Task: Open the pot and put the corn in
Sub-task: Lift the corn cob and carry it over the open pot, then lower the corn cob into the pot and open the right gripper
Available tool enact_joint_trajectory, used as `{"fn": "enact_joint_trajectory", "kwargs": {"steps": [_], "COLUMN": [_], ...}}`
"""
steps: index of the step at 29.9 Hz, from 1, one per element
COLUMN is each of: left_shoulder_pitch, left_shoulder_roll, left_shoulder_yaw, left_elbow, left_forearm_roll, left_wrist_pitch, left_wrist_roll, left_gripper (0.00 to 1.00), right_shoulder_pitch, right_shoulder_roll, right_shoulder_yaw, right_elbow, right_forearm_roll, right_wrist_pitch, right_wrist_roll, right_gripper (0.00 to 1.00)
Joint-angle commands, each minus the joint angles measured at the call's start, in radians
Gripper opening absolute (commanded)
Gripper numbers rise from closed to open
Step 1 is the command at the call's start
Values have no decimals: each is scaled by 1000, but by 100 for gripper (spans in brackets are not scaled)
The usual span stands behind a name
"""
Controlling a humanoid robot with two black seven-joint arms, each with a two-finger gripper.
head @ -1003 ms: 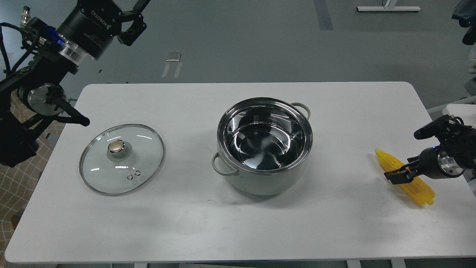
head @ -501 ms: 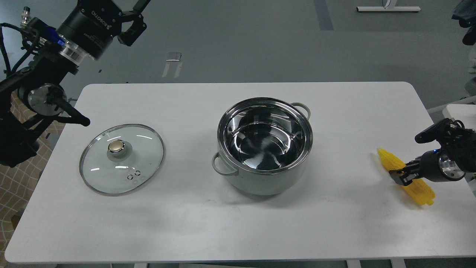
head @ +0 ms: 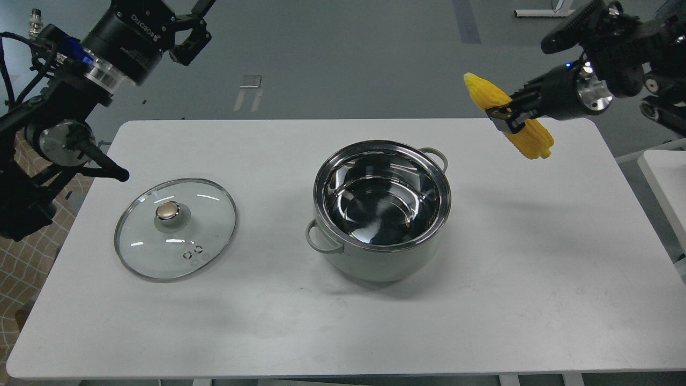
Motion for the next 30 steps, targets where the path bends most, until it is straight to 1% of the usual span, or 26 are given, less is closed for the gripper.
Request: {"fn": "enact_joint_trajectory", "kwargs": {"steps": [1,5,7,10,12,14,17,27,30], "left_shoulder_pitch": [0,0,0,0,1,2,2,2,2], "left_shoulder_roll": [-1,-6,-20,-20,-21,-21,-23,-23,-23], "left_shoulder_yaw": [-1,-1,-3,-9,-15,-15,-17,-18,-18], "left_elbow": [0,0,2,2,2,2,2,2,2], "left_forearm_roll": [0,0,0,0,0,0,0,0,0], "left_wrist_pitch": [0,0,0,0,0,0,0,0,0], "left_wrist_roll": [0,0,0,0,0,0,0,0,0], "left_gripper": [97,97,97,97,97,97,97,97,97], "right_shoulder_pitch": [59,67,66,53,46,27,-3,-58,-66], "right_shoulder_roll": [167,283,358,419,453,476,476,476,476], "right_shoulder_yaw": [-72,-135,-178,-212,-231,-246,-248,-255,-255], "right_elbow": [-21,-22,-39,-88,-113,-128,-160,-176,-185], "right_forearm_roll": [51,94,116,154,183,208,220,228,229], "right_wrist_pitch": [19,22,24,22,22,22,21,16,15], "right_wrist_roll": [0,0,0,0,0,0,0,0,0], "right_gripper": [17,18,24,26,31,33,35,60,63]}}
